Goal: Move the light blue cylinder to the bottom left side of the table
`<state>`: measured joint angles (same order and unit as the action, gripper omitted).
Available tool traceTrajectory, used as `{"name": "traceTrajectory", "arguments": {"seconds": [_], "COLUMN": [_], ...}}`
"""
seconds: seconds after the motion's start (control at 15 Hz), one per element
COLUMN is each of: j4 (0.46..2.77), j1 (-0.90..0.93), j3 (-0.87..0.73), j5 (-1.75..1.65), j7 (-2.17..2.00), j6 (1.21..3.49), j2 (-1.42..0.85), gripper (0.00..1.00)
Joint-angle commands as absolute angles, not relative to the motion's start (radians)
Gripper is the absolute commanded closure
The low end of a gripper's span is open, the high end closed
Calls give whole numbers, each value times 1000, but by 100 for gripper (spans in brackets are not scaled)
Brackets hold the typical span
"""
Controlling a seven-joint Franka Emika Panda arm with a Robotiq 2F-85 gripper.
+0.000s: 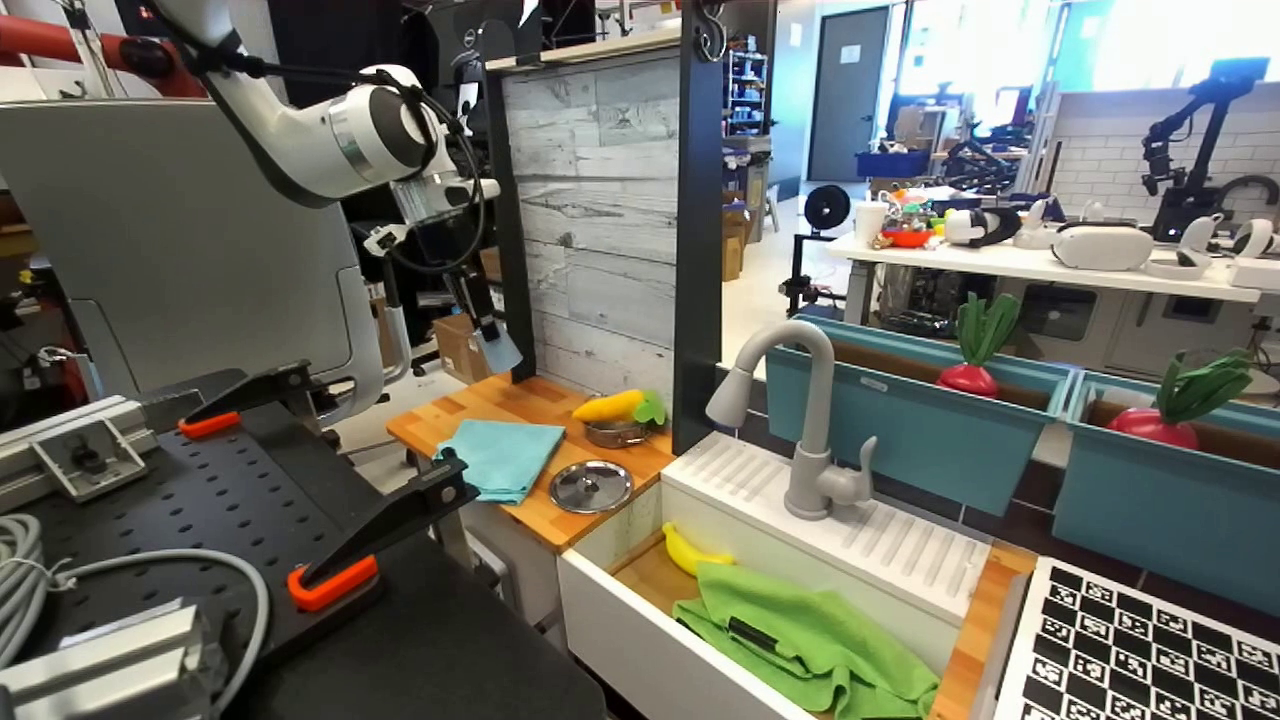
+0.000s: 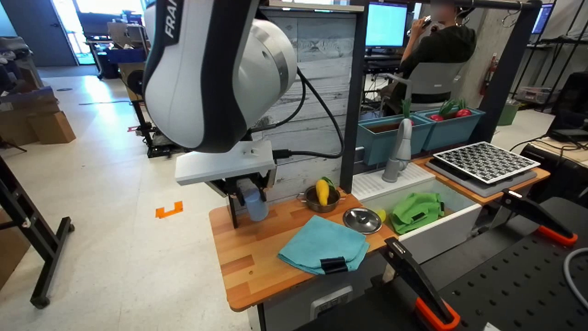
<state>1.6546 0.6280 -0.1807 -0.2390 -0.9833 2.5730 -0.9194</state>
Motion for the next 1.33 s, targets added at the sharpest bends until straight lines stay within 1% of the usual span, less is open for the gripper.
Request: {"name": "traceTrajectory", "arguments": {"seconds": [0.0, 0.53, 0.87, 1.27], "j4": [1726, 1780, 1834, 1817], "j1": [665, 617, 552, 487], "j3": [-186, -77, -18, 25], "j5": [-290, -244, -177, -86], "j7": [-980, -711, -585, -468], "j6": [2622, 2746, 2728, 2654], "j2": [-873, -883, -864, -890], "gripper": [81, 81, 81, 81]}}
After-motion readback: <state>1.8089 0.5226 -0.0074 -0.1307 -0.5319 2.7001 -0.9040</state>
